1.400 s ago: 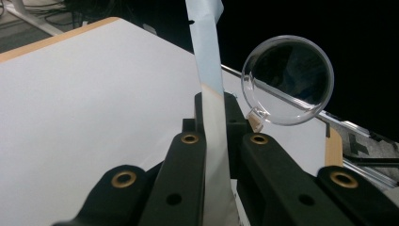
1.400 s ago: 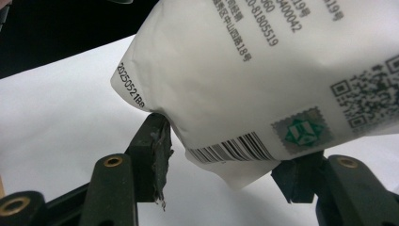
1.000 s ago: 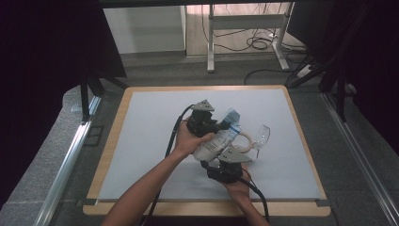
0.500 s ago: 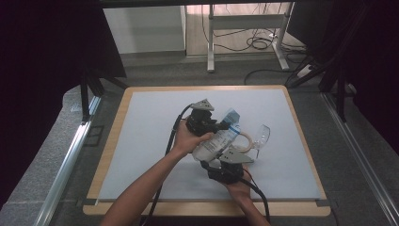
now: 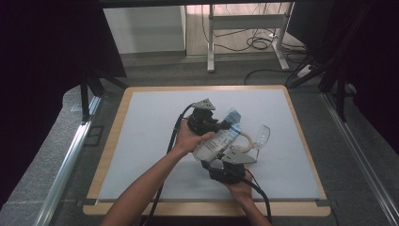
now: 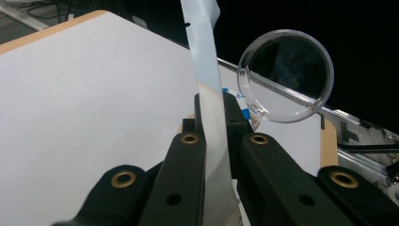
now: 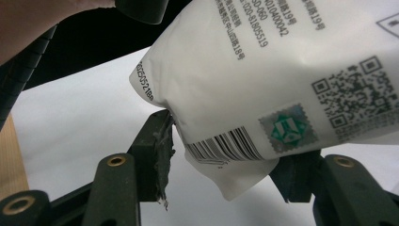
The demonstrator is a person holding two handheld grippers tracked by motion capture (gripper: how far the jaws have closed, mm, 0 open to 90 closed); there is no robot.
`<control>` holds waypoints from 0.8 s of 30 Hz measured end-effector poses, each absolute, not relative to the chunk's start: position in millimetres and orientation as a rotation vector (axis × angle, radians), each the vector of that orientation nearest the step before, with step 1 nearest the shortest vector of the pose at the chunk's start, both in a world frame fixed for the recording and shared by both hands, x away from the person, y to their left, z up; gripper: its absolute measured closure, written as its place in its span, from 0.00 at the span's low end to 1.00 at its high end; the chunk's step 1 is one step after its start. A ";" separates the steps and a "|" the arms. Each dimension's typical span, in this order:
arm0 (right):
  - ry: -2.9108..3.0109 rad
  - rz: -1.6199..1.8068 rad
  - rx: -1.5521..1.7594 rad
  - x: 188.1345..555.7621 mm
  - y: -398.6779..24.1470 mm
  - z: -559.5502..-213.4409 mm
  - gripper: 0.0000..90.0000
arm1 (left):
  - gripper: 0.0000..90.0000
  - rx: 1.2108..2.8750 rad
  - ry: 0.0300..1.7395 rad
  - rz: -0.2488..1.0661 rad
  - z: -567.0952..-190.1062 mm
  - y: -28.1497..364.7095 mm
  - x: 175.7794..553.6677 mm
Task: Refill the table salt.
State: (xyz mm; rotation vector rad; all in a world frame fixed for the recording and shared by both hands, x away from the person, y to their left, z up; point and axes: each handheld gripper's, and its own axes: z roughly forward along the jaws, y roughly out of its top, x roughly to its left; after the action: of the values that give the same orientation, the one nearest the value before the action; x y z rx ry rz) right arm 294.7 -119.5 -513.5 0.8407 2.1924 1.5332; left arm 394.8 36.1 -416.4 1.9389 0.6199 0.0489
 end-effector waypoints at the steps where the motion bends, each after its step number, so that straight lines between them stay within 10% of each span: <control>1: 2.191 1.536 0.843 294.7 -119.7 -513.3 0.51 | 1.00 1.938 0.621 0.048 -416.4 35.4 394.9; 24: 2.148 1.542 0.880 294.7 -114.0 -512.5 0.52 | 0.99 1.965 0.634 0.074 -414.3 27.1 394.8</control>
State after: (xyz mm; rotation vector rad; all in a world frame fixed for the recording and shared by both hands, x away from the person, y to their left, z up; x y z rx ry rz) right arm 294.7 -114.0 -512.5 0.8802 2.1485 1.5424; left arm 394.8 27.1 -414.3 1.9646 0.6342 0.0739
